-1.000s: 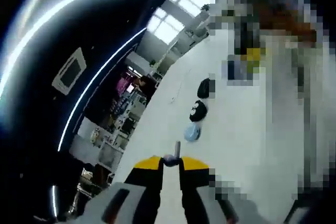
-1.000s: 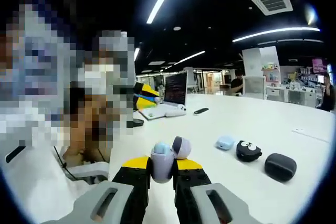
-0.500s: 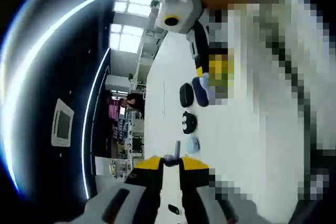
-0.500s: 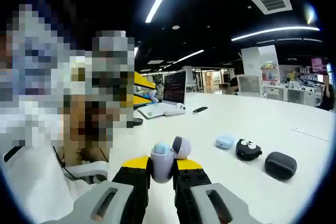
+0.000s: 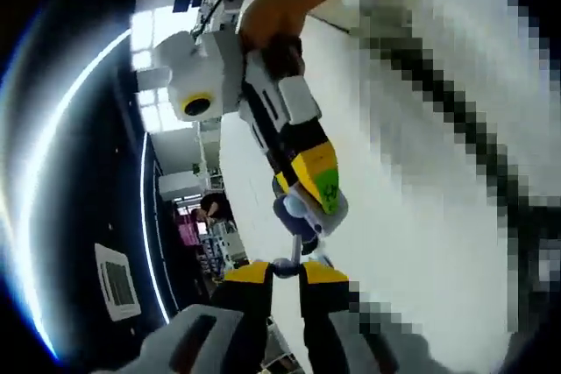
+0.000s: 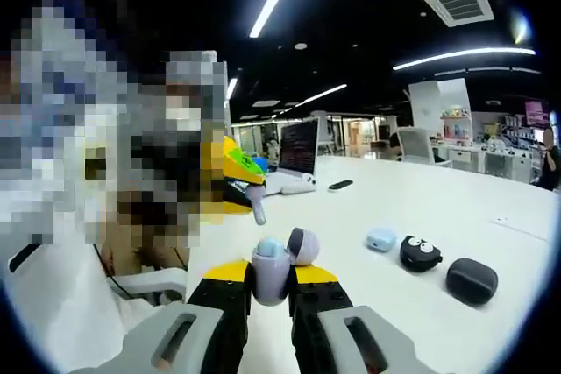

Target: Pick up the earbuds from the table and place the earbuds into the earbud case

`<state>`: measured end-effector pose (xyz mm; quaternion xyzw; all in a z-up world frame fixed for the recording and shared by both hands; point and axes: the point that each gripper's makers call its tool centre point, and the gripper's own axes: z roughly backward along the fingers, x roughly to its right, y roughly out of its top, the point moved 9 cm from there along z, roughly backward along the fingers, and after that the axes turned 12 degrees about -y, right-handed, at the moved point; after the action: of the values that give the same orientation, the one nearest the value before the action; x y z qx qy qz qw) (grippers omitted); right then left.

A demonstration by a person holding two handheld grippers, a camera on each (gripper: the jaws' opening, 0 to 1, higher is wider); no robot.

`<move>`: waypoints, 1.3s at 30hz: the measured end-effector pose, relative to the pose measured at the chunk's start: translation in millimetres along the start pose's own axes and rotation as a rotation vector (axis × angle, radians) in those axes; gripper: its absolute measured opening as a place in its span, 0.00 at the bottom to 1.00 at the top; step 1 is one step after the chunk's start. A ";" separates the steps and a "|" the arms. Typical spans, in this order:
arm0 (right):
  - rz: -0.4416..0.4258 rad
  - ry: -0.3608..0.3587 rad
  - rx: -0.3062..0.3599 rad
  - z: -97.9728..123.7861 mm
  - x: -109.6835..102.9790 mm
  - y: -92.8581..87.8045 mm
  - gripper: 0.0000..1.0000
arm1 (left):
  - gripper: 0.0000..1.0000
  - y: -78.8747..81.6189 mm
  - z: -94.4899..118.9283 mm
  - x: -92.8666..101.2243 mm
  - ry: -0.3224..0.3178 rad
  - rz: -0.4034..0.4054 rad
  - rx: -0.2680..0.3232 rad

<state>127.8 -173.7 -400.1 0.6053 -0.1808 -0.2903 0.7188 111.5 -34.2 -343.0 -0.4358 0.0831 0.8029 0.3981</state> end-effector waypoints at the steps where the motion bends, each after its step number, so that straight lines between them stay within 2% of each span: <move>1: -0.002 0.016 -0.012 1.4 -0.4 -1.2 0.16 | 0.14 0.7 -0.2 0.0 0.016 -0.034 -0.006; 4: -0.020 0.054 -0.030 4.8 0.8 -3.2 0.16 | 0.14 0.3 1.4 2.0 0.028 -0.081 -0.006; 6: -0.097 0.096 -0.031 7.4 3.7 -4.9 0.16 | 0.14 -0.9 3.9 3.4 0.031 -0.109 -0.001; 8: -0.127 0.108 -0.030 8.7 8.8 -5.8 0.16 | 0.14 -1.5 5.7 4.9 0.036 -0.139 -0.007; 14: -0.133 0.134 -0.020 10.3 4.2 -2.7 0.16 | 0.14 3.2 7.7 9.6 0.069 -0.225 0.019; 16: -0.134 0.144 -0.021 10.3 2.0 -2.5 0.16 | 0.14 3.7 6.4 10.7 0.076 -0.252 0.011; 26: -0.126 0.145 -0.032 8.7 -0.5 -4.1 0.16 | 0.14 6.3 -1.1 17.4 0.039 -0.317 0.009; 32: -0.126 0.145 -0.032 9.5 -0.9 -3.8 0.16 | 0.14 10.1 -2.9 18.7 0.052 -0.361 0.015; 35: -0.127 0.147 -0.029 10.8 -0.6 -2.8 0.16 | 0.14 14.1 -3.5 20.3 0.065 -0.418 -0.013; 39: -0.127 0.152 -0.033 12.1 -0.6 -2.8 0.16 | 0.14 17.4 -3.3 21.2 0.065 -0.434 -0.009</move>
<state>119.4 -182.9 -400.3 0.6239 -0.0823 -0.2914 0.7205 94.8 -35.4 -365.0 -0.4708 -0.0033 0.6845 0.5567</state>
